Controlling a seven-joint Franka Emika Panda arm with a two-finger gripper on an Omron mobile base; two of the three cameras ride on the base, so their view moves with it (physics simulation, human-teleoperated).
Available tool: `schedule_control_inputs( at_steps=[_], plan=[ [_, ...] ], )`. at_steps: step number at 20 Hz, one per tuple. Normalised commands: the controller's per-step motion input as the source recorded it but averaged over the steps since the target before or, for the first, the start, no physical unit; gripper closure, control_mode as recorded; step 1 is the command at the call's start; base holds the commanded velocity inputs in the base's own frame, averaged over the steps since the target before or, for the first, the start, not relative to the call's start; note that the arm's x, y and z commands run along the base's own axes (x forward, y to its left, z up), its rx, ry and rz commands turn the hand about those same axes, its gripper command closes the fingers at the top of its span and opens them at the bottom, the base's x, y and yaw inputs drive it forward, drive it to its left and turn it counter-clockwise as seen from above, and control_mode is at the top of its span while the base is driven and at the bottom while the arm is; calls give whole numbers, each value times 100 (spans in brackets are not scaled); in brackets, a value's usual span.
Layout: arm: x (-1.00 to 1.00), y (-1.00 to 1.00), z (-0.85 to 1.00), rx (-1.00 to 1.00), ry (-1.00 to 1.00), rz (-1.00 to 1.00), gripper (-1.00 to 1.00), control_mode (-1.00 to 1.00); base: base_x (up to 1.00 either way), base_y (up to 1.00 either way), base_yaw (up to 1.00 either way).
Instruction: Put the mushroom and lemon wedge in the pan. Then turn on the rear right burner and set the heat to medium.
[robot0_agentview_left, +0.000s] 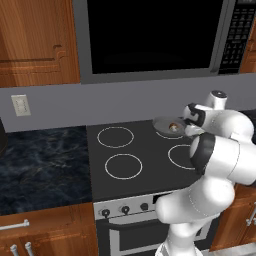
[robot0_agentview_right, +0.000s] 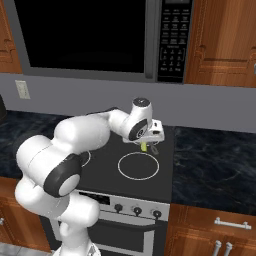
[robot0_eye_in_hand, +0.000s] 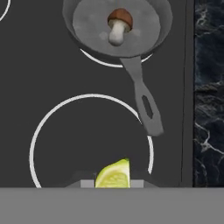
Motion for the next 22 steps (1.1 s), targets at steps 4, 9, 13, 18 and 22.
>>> schedule_control_inputs(
  at_steps=[4, 9, 13, 18, 22],
  plan=[
    [38, 42, 1, -3, 0, -10, 100, -100, 0, 0, 0],
    [39, 25, 0, -2, 1, -6, 100, -100, 0, 0, 0],
    [13, 13, 0, -3, 0, -2, 100, -100, 0, 0, 0],
    [21, 0, 2, 0, 0, -1, 100, -100, 0, 0, 0],
    [53, 1, 0, 0, 0, -3, 100, -100, 0, 0, 0]
  ],
)
